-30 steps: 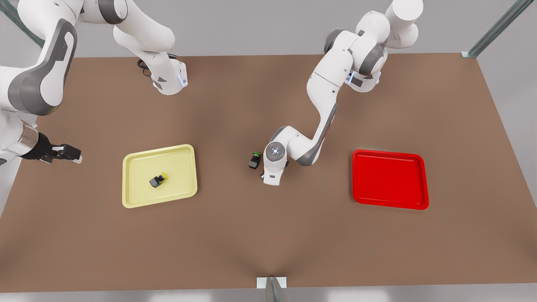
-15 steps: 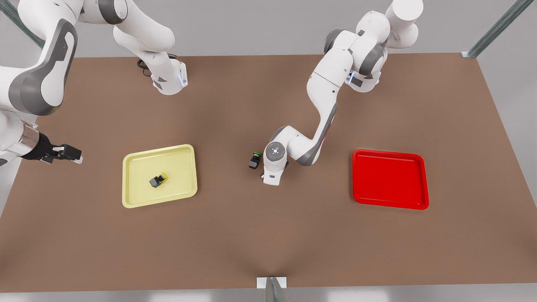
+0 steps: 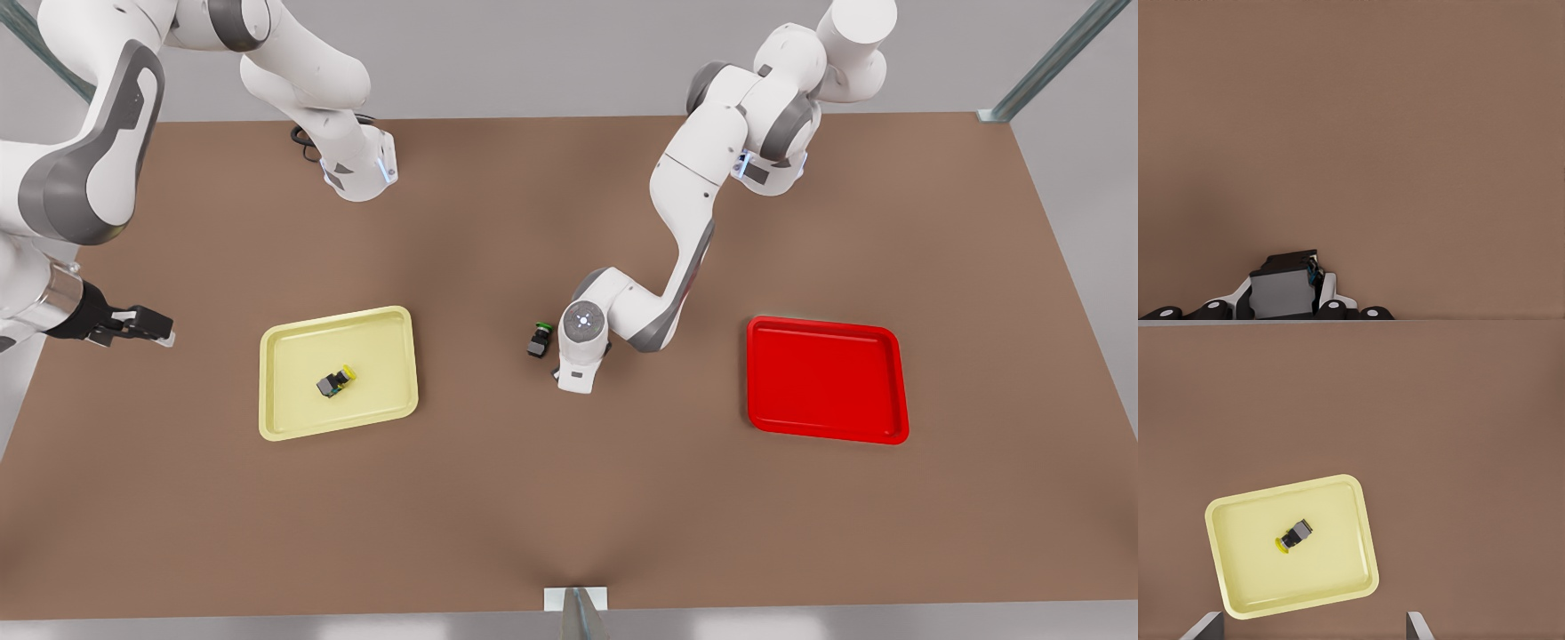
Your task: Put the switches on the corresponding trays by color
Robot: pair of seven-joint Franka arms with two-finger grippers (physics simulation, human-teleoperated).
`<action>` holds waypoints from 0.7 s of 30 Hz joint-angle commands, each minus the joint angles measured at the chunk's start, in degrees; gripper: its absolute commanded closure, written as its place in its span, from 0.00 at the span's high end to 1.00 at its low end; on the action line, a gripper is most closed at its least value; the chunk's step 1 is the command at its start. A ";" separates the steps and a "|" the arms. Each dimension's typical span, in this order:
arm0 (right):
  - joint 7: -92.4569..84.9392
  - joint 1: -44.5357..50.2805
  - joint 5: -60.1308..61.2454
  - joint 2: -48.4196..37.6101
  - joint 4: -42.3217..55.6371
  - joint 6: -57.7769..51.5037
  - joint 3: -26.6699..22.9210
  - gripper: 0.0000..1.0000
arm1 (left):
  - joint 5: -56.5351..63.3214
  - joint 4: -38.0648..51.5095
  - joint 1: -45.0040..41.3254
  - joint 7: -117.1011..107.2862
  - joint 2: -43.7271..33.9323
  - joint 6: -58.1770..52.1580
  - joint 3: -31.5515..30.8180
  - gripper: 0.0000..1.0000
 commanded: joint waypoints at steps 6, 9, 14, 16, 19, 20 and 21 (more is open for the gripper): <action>0.00 0.00 0.00 0.00 0.00 0.00 0.00 1.00 | 0.01 0.00 0.00 0.09 -0.01 -0.09 0.00 0.56; 0.00 0.00 0.00 0.00 0.00 0.00 0.00 1.00 | 0.01 0.00 0.09 0.18 -0.36 -0.61 0.00 0.56; 0.00 0.00 0.00 0.00 0.00 0.00 0.00 1.00 | 0.01 0.00 0.18 0.18 -0.89 -1.14 0.18 0.55; 0.00 0.00 0.00 0.08 0.00 0.00 0.00 1.00 | 0.01 0.00 0.18 0.18 -0.63 -0.97 0.18 0.55; 0.00 0.00 0.00 0.08 0.00 0.00 0.00 1.00 | 0.01 0.00 0.18 0.18 -0.45 -0.62 0.09 0.55; -0.09 0.00 0.00 0.08 0.00 0.00 0.00 1.00 | 0.01 0.00 0.18 0.18 -0.36 -0.53 0.18 0.54; -0.09 0.00 0.00 0.00 0.00 0.00 0.00 1.00 | 0.01 0.00 0.18 0.18 -0.36 -0.53 0.18 0.54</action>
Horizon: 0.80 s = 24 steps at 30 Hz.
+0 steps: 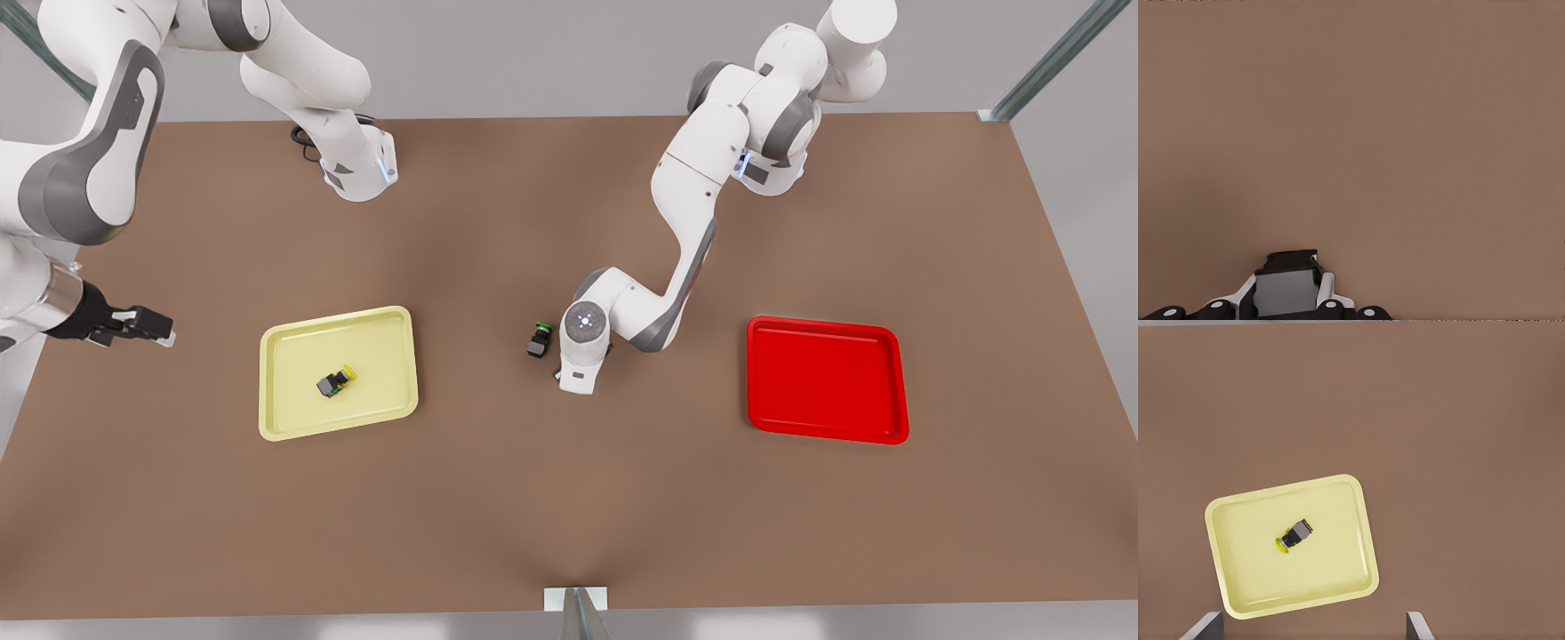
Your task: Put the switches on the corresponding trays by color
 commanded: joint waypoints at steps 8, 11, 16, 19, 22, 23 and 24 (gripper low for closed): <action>0.00 0.00 0.00 0.05 0.00 0.00 0.18 1.00 | 0.01 0.00 0.01 0.00 0.28 0.21 -0.07 0.54; 0.00 0.00 0.00 0.14 0.00 0.00 0.18 1.00 | 0.01 0.00 0.01 0.00 0.01 -0.22 -0.07 0.53; 0.09 0.00 0.00 0.14 0.00 0.09 0.18 1.00 | -0.08 0.00 0.45 1.41 -2.36 -3.56 1.08 0.53; 0.09 0.00 0.00 0.14 0.00 0.09 0.18 1.00 | -0.69 -0.26 0.62 5.45 -5.79 -8.92 3.27 0.53; 0.09 0.00 0.00 0.14 0.00 0.09 0.18 1.00 | -1.04 -10.37 0.71 12.65 -14.05 -9.19 6.17 0.51; 0.09 0.00 0.00 0.14 0.00 0.09 0.18 1.00 | -1.39 -12.74 0.71 14.76 -15.63 -9.10 7.05 0.51; 0.09 0.00 0.00 0.14 0.00 0.09 0.18 1.00 | -1.92 -14.93 0.71 17.48 -17.38 -9.01 8.45 0.51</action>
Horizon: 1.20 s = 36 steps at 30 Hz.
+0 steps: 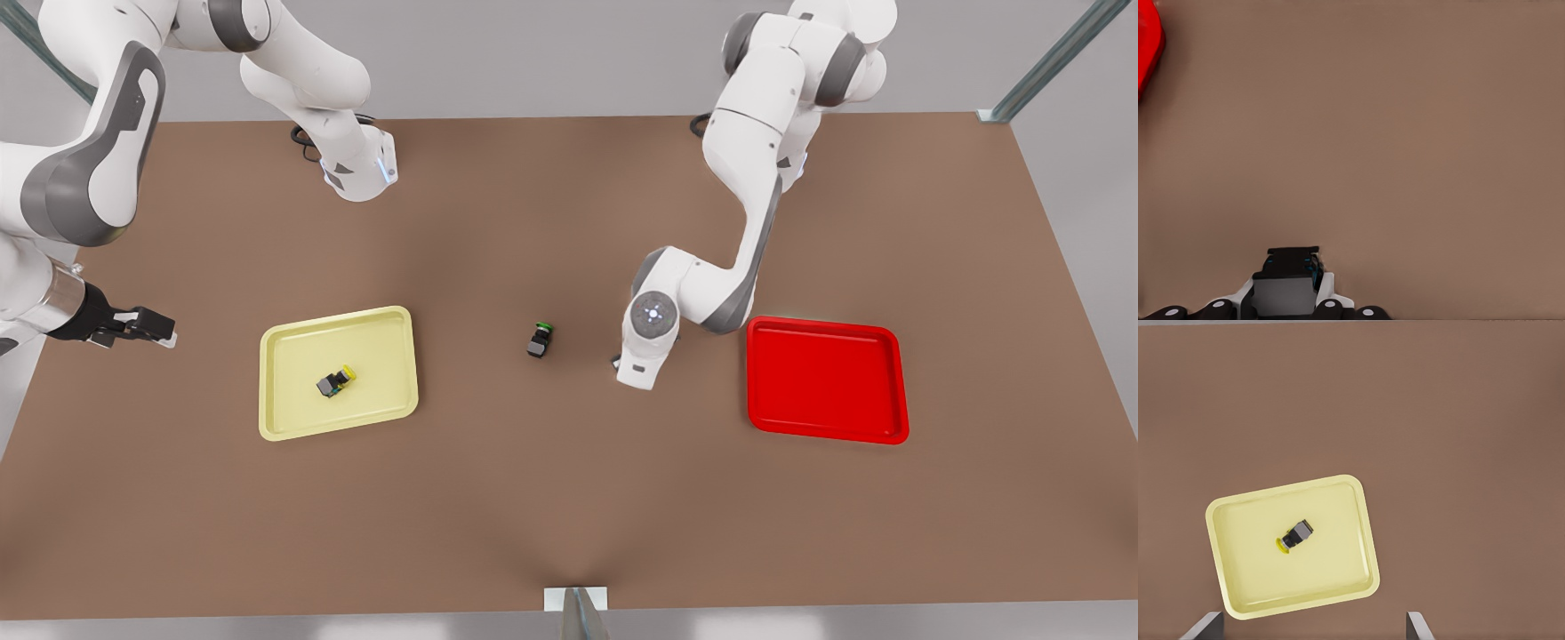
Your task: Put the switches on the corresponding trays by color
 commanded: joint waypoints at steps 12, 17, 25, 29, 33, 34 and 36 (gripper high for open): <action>-0.09 0.00 0.00 0.00 0.00 0.00 0.00 1.00 | -1.40 -14.06 4.63 47.75 -5.98 -0.73 22.01 0.52; -0.09 0.00 0.00 0.00 0.00 0.00 0.00 1.00 | -2.90 -13.27 9.73 54.53 -0.71 1.46 21.83 1.00; -0.09 0.00 0.00 0.00 0.00 0.00 0.00 1.00 | -4.30 -0.81 9.47 54.09 -2.81 -12.93 24.46 1.00; 0.00 0.09 0.00 0.00 0.00 0.09 0.00 1.00 | -3.69 17.75 11.04 54.35 -8.25 -29.29 25.18 1.00; 0.26 0.00 0.00 0.00 0.00 0.62 0.00 1.00 | 14.68 22.24 44.45 52.86 -18.28 -31.93 -20.79 1.00; 0.09 0.00 0.00 0.00 0.00 0.70 0.00 1.00 | 14.95 21.89 44.62 52.77 -18.81 -31.93 -21.50 1.00; 0.18 0.09 0.00 0.00 0.00 0.70 0.00 1.00 | 15.03 21.80 44.62 52.77 -18.99 -32.02 -21.67 1.00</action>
